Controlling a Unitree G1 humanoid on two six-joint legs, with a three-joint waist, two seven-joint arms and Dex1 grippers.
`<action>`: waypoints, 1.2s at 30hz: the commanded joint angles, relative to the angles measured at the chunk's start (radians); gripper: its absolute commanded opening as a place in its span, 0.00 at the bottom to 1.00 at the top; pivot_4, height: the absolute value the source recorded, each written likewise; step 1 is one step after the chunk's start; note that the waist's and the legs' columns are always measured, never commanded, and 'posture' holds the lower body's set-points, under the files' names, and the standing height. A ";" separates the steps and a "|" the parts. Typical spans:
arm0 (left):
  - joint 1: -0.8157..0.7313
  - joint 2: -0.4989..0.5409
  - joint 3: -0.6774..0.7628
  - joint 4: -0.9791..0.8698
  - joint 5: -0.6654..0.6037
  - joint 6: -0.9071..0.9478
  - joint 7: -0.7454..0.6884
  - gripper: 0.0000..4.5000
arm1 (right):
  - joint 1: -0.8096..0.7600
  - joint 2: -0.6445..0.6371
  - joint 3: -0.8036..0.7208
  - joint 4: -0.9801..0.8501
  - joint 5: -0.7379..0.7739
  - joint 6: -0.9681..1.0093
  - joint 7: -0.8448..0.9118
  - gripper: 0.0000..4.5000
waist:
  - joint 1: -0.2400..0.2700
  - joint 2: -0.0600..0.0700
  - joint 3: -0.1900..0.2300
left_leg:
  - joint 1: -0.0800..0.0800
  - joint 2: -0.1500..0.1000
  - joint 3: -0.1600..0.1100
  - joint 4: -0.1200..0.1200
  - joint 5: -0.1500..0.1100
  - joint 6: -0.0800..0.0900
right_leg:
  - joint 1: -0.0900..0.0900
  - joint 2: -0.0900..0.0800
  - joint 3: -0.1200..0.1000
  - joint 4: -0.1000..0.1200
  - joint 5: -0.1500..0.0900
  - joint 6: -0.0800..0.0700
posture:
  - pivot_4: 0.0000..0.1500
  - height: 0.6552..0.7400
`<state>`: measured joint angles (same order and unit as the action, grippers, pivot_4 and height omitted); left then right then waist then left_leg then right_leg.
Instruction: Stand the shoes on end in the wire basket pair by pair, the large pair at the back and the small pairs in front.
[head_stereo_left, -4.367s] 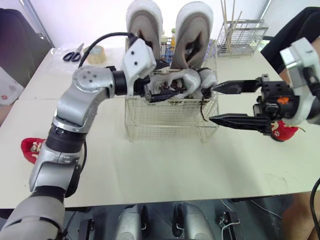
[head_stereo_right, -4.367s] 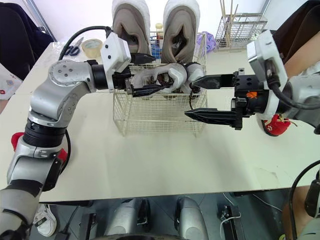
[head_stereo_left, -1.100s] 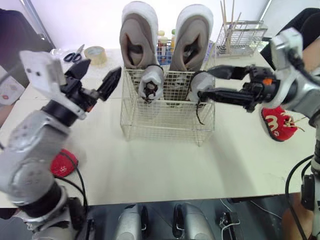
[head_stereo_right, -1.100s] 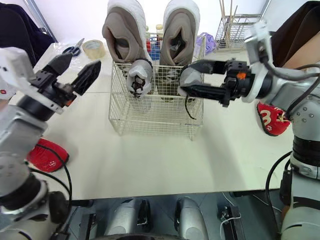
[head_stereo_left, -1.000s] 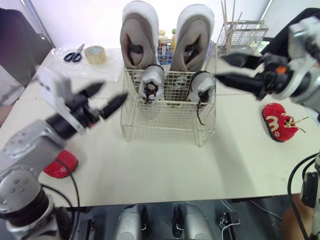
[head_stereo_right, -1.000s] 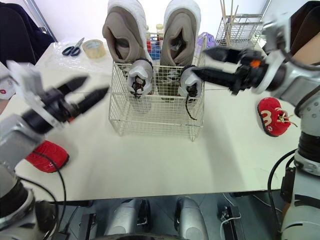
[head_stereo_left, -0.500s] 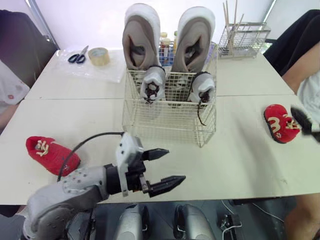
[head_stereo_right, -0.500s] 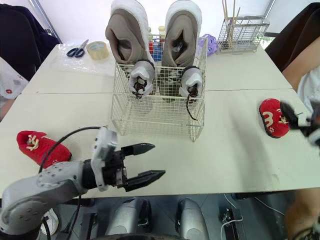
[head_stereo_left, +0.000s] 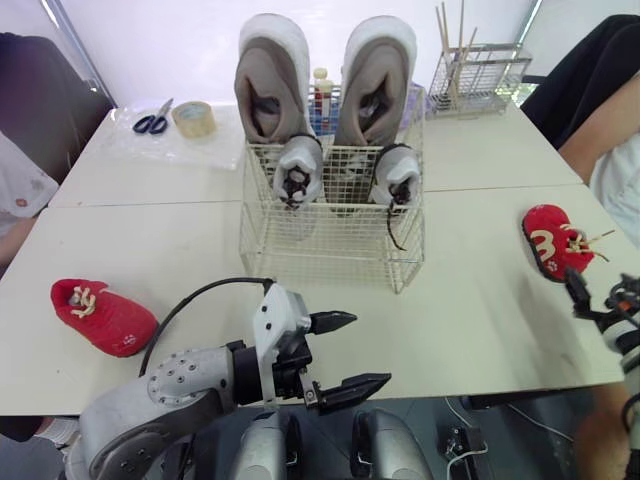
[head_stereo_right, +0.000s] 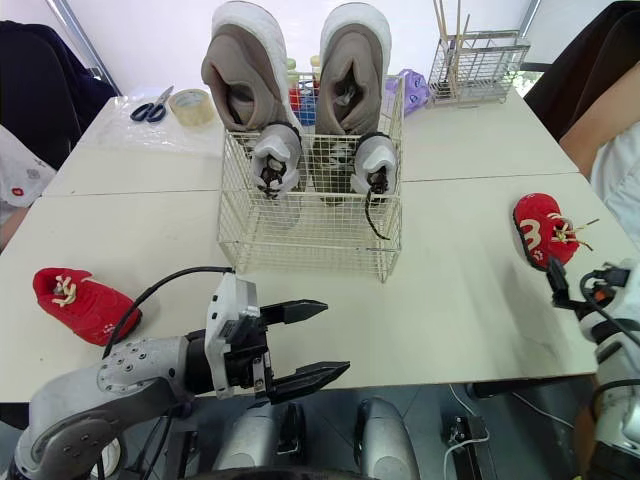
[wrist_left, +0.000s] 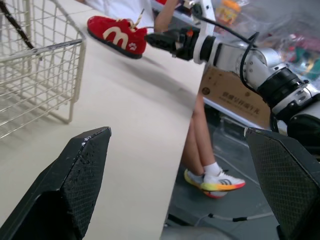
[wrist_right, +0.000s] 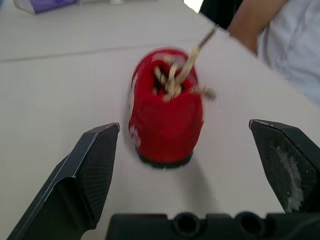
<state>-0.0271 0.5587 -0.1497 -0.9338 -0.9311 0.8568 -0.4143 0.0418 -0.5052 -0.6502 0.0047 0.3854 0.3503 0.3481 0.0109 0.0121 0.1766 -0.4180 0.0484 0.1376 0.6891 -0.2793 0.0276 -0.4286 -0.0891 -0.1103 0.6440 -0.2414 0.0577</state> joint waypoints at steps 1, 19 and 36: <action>0.024 0.032 0.023 -0.014 0.016 -0.037 -0.029 0.99 | -0.035 0.019 0.031 0.045 -0.020 -0.062 -0.017 1.00 | -0.002 0.000 0.000 | 0.000 0.000 0.000 0.000 0.000 0.000 | 0.000 0.000 0.000 0.000 0.000 0.000 | 1.00 1.00; 0.046 0.105 0.061 -0.017 0.044 -0.049 -0.028 1.00 | -0.543 -0.019 0.131 0.964 -0.138 -0.488 -0.138 0.87 | -0.032 -0.014 -0.002 | 0.005 0.000 0.001 -0.002 0.000 0.000 | 0.005 0.000 0.001 -0.005 0.000 0.000 | 1.00 1.00; -0.003 0.317 0.445 0.096 -0.461 -0.033 0.096 1.00 | -0.928 -0.118 0.196 0.596 -0.036 -0.631 -0.014 0.41 | -0.054 0.012 0.016 | 0.006 -0.001 0.007 -0.007 0.005 -0.008 | 0.000 -0.004 0.006 -0.002 0.003 0.003 | 1.00 1.00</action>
<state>-0.0062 0.8537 0.2382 -0.8424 -1.3042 0.8365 -0.3392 -0.7748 -0.5666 -0.4569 0.7491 0.3065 -0.2625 0.2882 -0.0428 0.0238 0.1929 -0.4121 0.0467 0.1449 0.6822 -0.2740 0.0194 -0.4302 -0.0922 -0.1039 0.6465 -0.2395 0.0621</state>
